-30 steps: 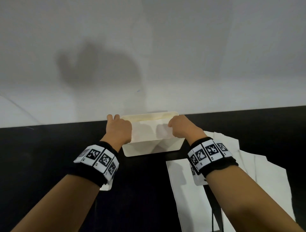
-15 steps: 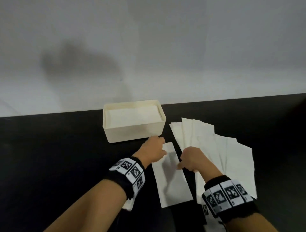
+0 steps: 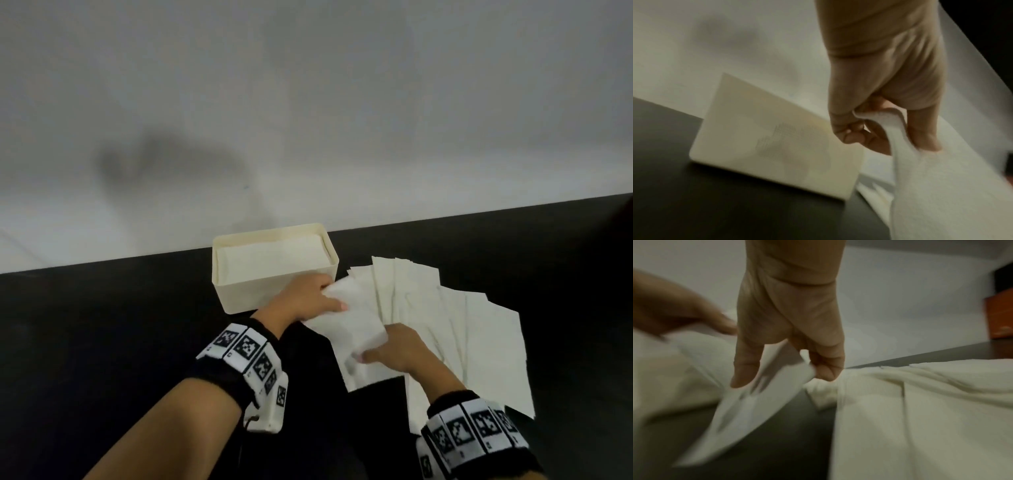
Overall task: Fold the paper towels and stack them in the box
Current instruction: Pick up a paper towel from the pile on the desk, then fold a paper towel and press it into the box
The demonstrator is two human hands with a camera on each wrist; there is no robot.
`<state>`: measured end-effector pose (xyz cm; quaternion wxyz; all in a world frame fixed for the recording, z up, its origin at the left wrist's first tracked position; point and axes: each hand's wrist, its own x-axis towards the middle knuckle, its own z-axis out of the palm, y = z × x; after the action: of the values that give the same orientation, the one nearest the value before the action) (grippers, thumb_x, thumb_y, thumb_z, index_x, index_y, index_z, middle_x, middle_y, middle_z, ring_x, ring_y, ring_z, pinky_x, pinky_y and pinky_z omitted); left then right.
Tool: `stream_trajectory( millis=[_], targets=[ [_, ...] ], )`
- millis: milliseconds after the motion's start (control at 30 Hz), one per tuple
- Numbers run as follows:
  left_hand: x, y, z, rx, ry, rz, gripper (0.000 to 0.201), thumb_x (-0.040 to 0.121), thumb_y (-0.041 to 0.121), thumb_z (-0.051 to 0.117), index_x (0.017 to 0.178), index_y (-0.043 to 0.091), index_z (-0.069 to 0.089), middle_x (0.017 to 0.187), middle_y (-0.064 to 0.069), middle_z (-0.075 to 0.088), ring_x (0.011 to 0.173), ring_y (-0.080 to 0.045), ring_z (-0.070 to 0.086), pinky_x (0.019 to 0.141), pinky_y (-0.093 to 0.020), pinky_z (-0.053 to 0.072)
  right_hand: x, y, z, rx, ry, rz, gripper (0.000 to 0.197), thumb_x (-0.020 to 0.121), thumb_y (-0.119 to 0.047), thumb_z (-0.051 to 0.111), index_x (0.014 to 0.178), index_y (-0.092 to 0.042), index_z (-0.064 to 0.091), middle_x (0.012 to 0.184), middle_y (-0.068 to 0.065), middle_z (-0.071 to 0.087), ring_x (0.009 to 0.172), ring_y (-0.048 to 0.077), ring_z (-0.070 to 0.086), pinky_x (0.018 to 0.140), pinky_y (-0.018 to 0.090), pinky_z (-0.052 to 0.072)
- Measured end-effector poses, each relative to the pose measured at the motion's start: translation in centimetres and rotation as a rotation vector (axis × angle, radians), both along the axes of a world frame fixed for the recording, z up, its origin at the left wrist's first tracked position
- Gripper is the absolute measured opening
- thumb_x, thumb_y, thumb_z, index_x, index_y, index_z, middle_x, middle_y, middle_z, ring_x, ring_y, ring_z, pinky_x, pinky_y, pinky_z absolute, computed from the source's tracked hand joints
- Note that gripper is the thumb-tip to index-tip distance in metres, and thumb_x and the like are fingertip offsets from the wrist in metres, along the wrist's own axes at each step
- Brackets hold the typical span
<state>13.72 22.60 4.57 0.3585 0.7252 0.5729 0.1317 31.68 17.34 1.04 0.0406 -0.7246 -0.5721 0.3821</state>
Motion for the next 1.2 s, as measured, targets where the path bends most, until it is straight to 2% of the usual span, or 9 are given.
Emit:
stream_trajectory(
  millis=[133, 333, 433, 500, 600, 733, 867, 1033, 1200],
  targets=[
    [-5.1, 1.5, 4.3, -0.030, -0.519, 0.402, 0.020, 0.080, 0.025, 0.073, 0.095, 0.016, 0.064, 0.097, -0.002, 0.068, 0.088, -0.022, 0.064, 0.081, -0.034, 0.051, 0.0, 3.3, 4.8, 0.228, 0.475, -0.305, 0.017, 0.075, -0.021, 0.077, 0.084, -0.013, 0.065, 0.088, 0.001, 0.065, 0.074, 0.014, 0.060, 0.064, 0.022, 0.044],
    [-10.2, 4.1, 3.0, 0.038, -0.569, 0.778, 0.042, 0.078, 0.018, 0.076, 0.114, 0.003, 0.062, 0.110, -0.010, 0.065, 0.095, -0.026, 0.063, 0.085, -0.035, 0.051, -4.7, 10.4, 8.4, 0.376, 0.632, -0.337, 0.009, 0.081, -0.020, 0.070, 0.075, -0.020, 0.064, 0.083, -0.005, 0.064, 0.082, 0.012, 0.057, 0.068, 0.021, 0.044],
    [-10.9, 4.9, 1.2, 0.015, -0.485, 0.802, 0.046, 0.078, 0.025, 0.075, 0.117, 0.005, 0.060, 0.116, -0.011, 0.065, 0.102, -0.027, 0.062, 0.088, -0.036, 0.051, -7.4, 13.2, 6.9, 0.378, 0.401, -0.204, 0.023, 0.084, -0.036, 0.066, 0.099, -0.020, 0.061, 0.102, -0.006, 0.057, 0.100, 0.014, 0.052, 0.084, 0.025, 0.043],
    [-10.9, 5.5, 0.7, 0.045, -0.256, 0.749, 0.050, 0.079, 0.035, 0.073, 0.118, 0.007, 0.058, 0.117, -0.009, 0.063, 0.106, -0.026, 0.059, 0.086, -0.032, 0.048, -8.8, 14.3, 5.6, 0.407, 0.117, -0.063, 0.035, 0.085, -0.043, 0.062, 0.113, -0.022, 0.059, 0.114, -0.004, 0.058, 0.109, 0.016, 0.052, 0.087, 0.025, 0.041],
    [-10.5, 6.0, 0.3, 0.070, 0.072, 0.658, 0.057, 0.080, 0.044, 0.068, 0.122, 0.009, 0.052, 0.120, -0.007, 0.059, 0.112, -0.026, 0.055, 0.086, -0.031, 0.044, -9.9, 14.9, 4.6, 0.443, -0.199, 0.110, 0.037, 0.089, -0.041, 0.055, 0.121, -0.022, 0.057, 0.122, 0.002, 0.060, 0.121, 0.023, 0.045, 0.095, 0.031, 0.040],
    [-9.9, 6.2, -0.3, 0.082, 0.245, 0.639, 0.060, 0.082, 0.046, 0.064, 0.130, 0.015, 0.047, 0.124, -0.005, 0.059, 0.117, -0.026, 0.052, 0.098, -0.035, 0.036, -10.5, 15.3, 3.4, 0.475, -0.418, 0.214, 0.040, 0.090, -0.044, 0.051, 0.118, -0.017, 0.057, 0.117, 0.005, 0.063, 0.120, 0.024, 0.042, 0.093, 0.033, 0.035],
    [-9.4, 5.8, -0.6, 0.120, 0.302, 0.639, 0.058, 0.085, 0.047, 0.059, 0.132, 0.015, 0.044, 0.122, -0.004, 0.060, 0.114, -0.024, 0.054, 0.099, -0.034, 0.029, -11.3, 15.7, 3.1, 0.466, -0.562, 0.232, 0.048, 0.091, -0.050, 0.046, 0.121, -0.013, 0.051, 0.115, 0.006, 0.063, 0.124, 0.025, 0.039, 0.095, 0.036, 0.032],
    [-9.4, 5.3, -0.8, 0.223, 0.415, 0.680, 0.060, 0.090, 0.055, 0.046, 0.130, 0.011, 0.041, 0.112, -0.006, 0.063, 0.103, -0.023, 0.059, 0.093, -0.034, 0.030, -12.2, 15.7, 3.0, 0.427, -0.616, 0.211, 0.034, 0.091, -0.036, 0.048, 0.117, -0.015, 0.051, 0.114, 0.004, 0.063, 0.122, 0.023, 0.040, 0.094, 0.034, 0.032],
    [-10.9, 4.8, -0.7, 0.310, 0.511, 0.685, 0.047, 0.098, 0.036, 0.038, 0.140, 0.017, 0.029, 0.095, -0.004, 0.064, 0.096, -0.021, 0.055, 0.088, -0.034, 0.031, -12.3, 15.7, 3.4, 0.409, -0.629, 0.203, 0.026, 0.090, -0.026, 0.047, 0.112, -0.015, 0.054, 0.112, 0.005, 0.063, 0.118, 0.023, 0.044, 0.092, 0.034, 0.032]
  ],
)
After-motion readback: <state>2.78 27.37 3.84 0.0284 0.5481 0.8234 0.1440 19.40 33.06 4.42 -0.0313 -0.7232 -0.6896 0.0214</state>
